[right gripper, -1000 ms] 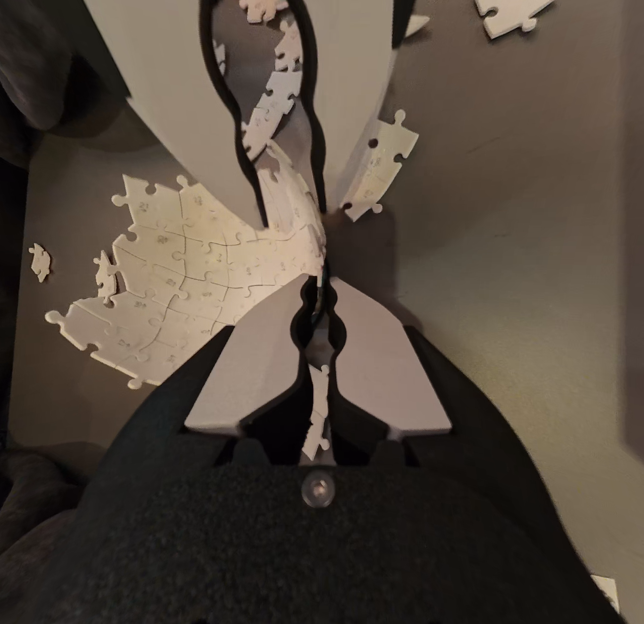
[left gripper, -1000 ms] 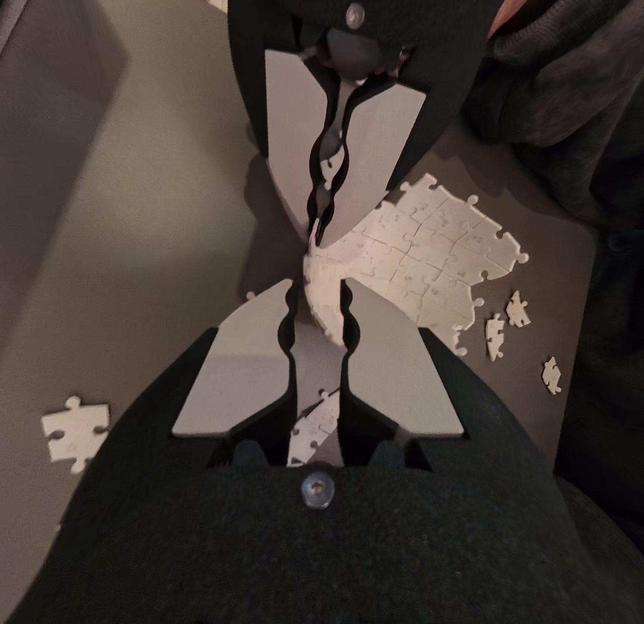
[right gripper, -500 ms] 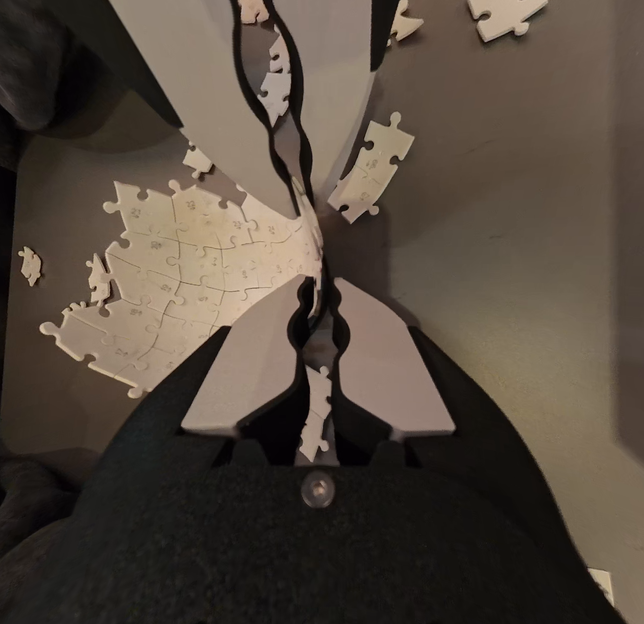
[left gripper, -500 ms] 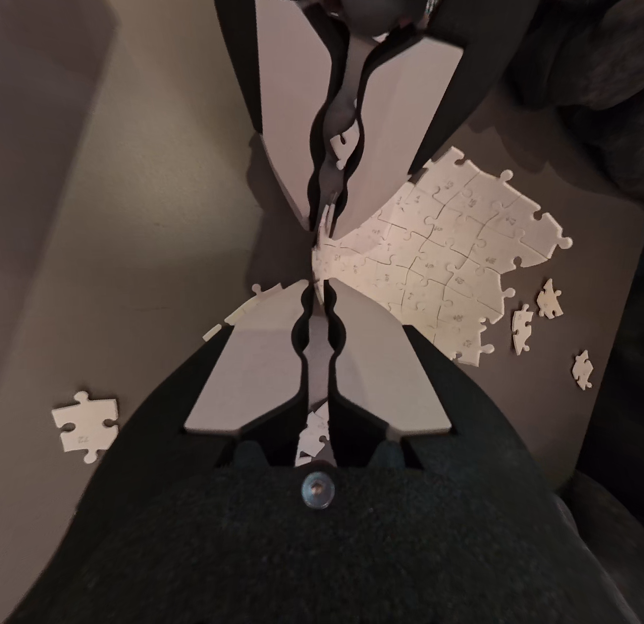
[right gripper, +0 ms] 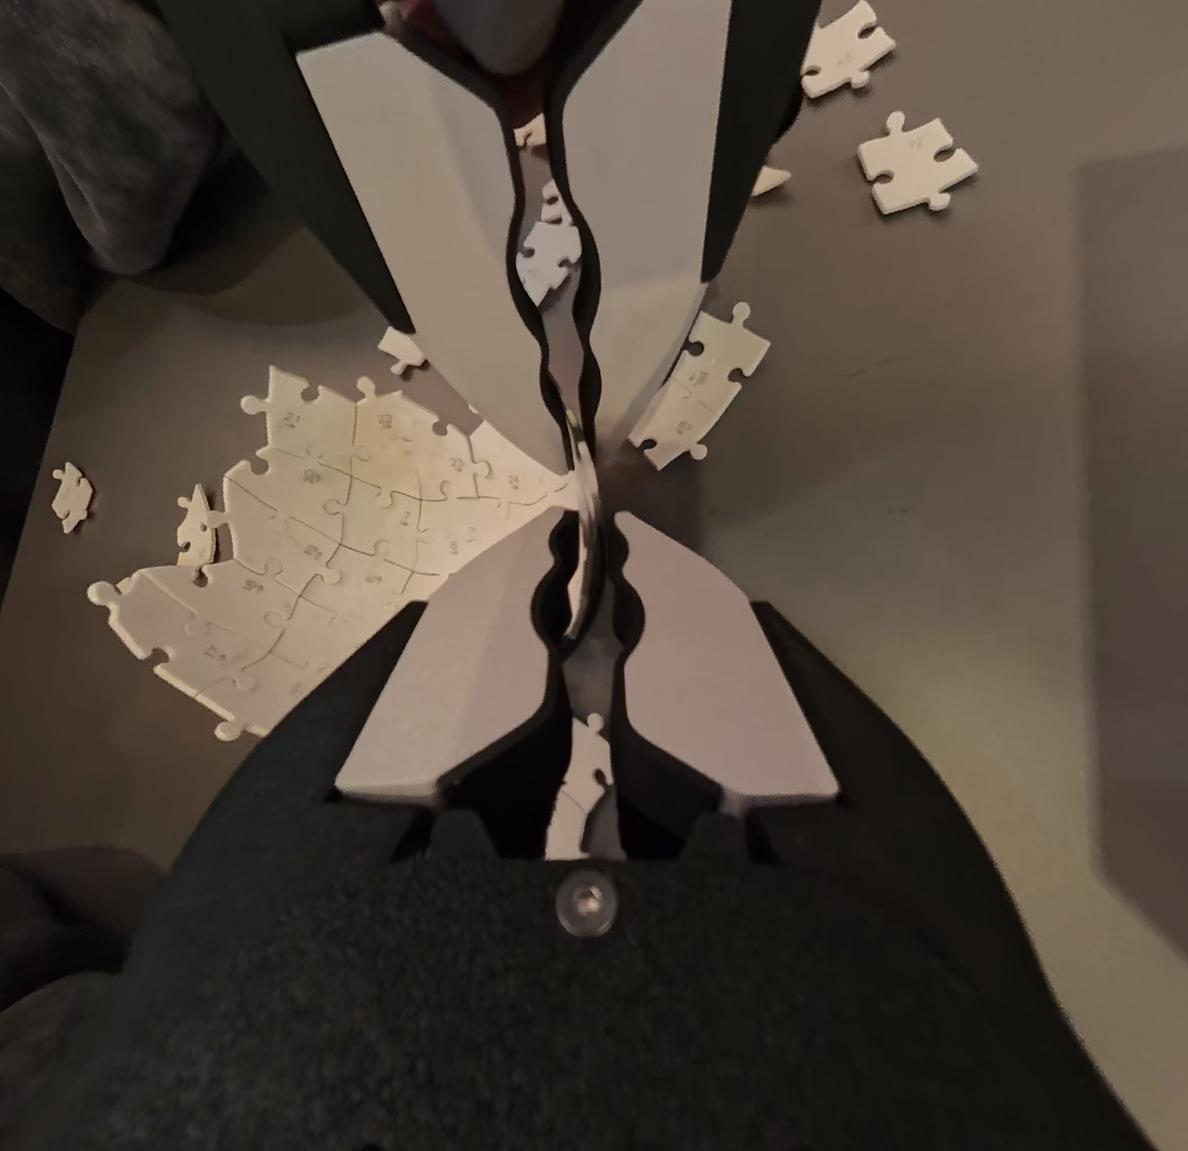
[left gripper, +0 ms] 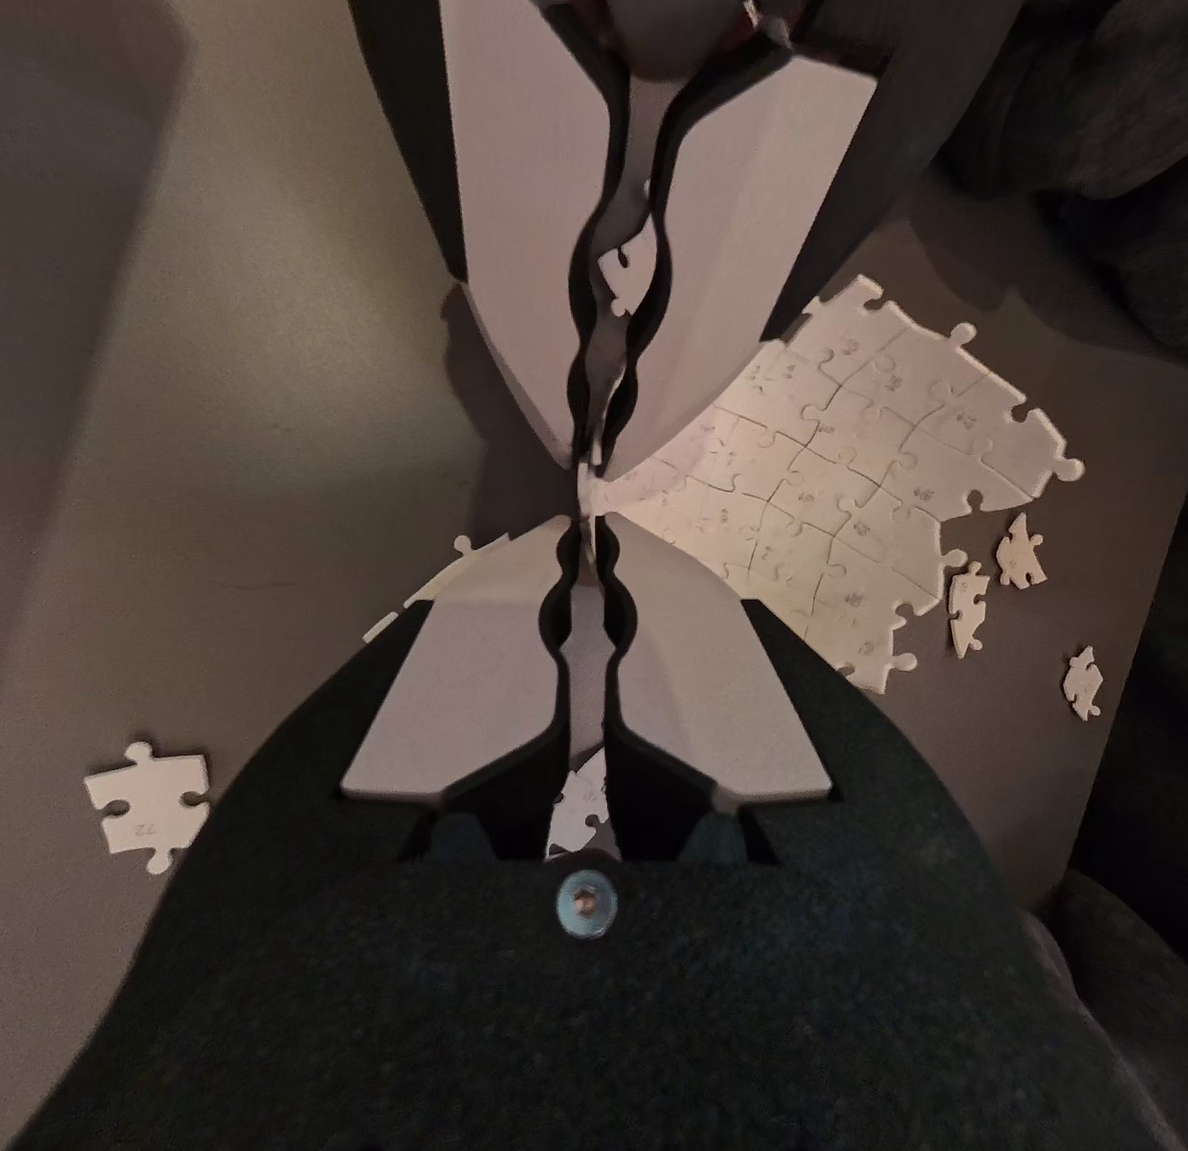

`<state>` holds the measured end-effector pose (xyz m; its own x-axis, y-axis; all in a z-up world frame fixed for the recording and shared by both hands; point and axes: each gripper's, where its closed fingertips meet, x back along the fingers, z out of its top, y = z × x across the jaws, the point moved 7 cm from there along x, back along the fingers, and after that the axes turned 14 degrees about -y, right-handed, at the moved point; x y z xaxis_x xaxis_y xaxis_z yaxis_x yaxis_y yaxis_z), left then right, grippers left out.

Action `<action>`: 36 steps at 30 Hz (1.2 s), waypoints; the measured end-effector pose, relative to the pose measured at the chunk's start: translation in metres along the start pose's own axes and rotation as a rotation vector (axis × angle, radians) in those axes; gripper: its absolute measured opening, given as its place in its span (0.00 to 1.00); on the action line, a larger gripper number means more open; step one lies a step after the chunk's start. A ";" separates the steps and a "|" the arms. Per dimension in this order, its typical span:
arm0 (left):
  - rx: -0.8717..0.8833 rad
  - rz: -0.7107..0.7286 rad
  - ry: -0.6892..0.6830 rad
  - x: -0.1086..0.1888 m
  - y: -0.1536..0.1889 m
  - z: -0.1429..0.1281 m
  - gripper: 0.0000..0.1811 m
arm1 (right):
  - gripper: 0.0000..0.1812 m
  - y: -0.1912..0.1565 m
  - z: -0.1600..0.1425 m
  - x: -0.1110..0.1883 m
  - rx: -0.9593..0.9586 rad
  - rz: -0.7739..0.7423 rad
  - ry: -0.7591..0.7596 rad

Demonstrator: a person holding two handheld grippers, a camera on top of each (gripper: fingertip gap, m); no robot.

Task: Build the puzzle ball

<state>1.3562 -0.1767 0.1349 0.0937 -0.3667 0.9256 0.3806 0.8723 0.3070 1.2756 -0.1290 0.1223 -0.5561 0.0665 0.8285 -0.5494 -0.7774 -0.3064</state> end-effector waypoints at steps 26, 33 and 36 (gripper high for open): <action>0.000 -0.020 -0.011 -0.001 0.001 -0.002 0.03 | 0.12 0.001 -0.005 0.056 -0.018 -0.171 0.142; 0.002 -0.010 0.009 0.006 0.002 -0.004 0.10 | 0.12 -0.026 -0.006 0.095 -0.065 -0.397 0.145; -0.007 0.012 0.047 0.018 0.005 -0.004 0.13 | 0.12 -0.044 -0.018 0.097 -0.129 -0.479 0.158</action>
<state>1.3636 -0.1804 0.1523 0.1413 -0.3708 0.9179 0.3857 0.8745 0.2939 1.2350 -0.0768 0.2078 -0.3057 0.4973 0.8119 -0.8319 -0.5542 0.0262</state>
